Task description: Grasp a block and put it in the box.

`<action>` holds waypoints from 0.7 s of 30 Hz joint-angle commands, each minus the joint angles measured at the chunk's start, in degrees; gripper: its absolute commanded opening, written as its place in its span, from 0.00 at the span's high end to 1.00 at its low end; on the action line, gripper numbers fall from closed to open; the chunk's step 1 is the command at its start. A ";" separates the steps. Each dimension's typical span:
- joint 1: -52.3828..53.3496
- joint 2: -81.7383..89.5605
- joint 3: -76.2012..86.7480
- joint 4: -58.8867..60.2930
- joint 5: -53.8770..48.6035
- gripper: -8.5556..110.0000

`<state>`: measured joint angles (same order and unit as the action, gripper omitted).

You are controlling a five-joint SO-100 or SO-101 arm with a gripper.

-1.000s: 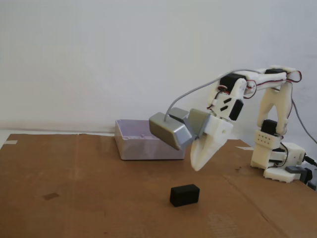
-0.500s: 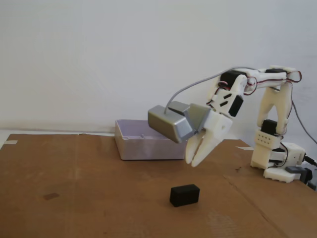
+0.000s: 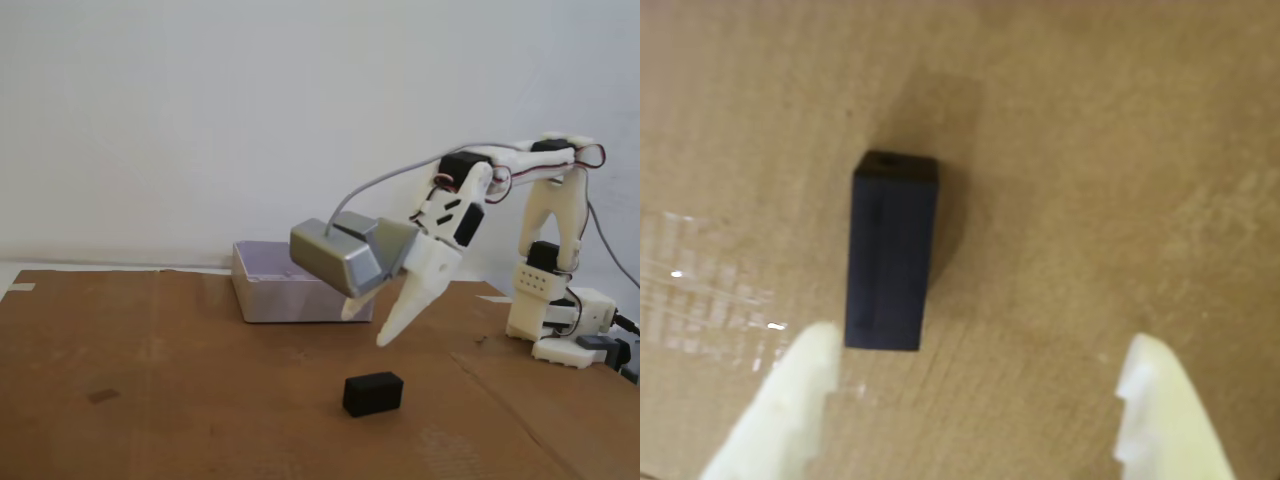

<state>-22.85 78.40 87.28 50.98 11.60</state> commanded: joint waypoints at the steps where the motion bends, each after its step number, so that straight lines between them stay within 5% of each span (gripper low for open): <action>1: -0.97 1.93 -6.33 -2.72 -0.53 0.64; 21: -3.25 0.00 -5.54 -2.72 -0.26 0.65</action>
<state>-26.28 75.94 87.28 50.98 11.16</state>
